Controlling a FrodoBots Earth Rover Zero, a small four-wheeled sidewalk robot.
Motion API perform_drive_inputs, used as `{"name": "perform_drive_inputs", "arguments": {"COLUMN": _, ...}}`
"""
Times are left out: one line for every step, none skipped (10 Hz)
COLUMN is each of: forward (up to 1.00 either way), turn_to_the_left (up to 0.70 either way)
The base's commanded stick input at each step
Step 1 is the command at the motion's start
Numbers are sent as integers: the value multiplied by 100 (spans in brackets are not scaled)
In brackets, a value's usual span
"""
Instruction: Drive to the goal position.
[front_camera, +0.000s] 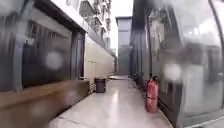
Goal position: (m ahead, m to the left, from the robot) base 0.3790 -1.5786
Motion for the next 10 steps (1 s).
{"name": "perform_drive_inputs", "arguments": {"forward": -70, "turn_to_the_left": 27}}
{"name": "perform_drive_inputs", "arguments": {"forward": -70, "turn_to_the_left": 27}}
{"name": "perform_drive_inputs", "arguments": {"forward": -70, "turn_to_the_left": 27}}
{"name": "perform_drive_inputs", "arguments": {"forward": -70, "turn_to_the_left": 27}}
{"name": "perform_drive_inputs", "arguments": {"forward": -70, "turn_to_the_left": 27}}
{"name": "perform_drive_inputs", "arguments": {"forward": -70, "turn_to_the_left": 27}}
{"name": "perform_drive_inputs", "arguments": {"forward": -70, "turn_to_the_left": 27}}
{"name": "perform_drive_inputs", "arguments": {"forward": -70, "turn_to_the_left": 27}}
{"name": "perform_drive_inputs", "arguments": {"forward": -70, "turn_to_the_left": 27}}
{"name": "perform_drive_inputs", "arguments": {"forward": -70, "turn_to_the_left": 27}}
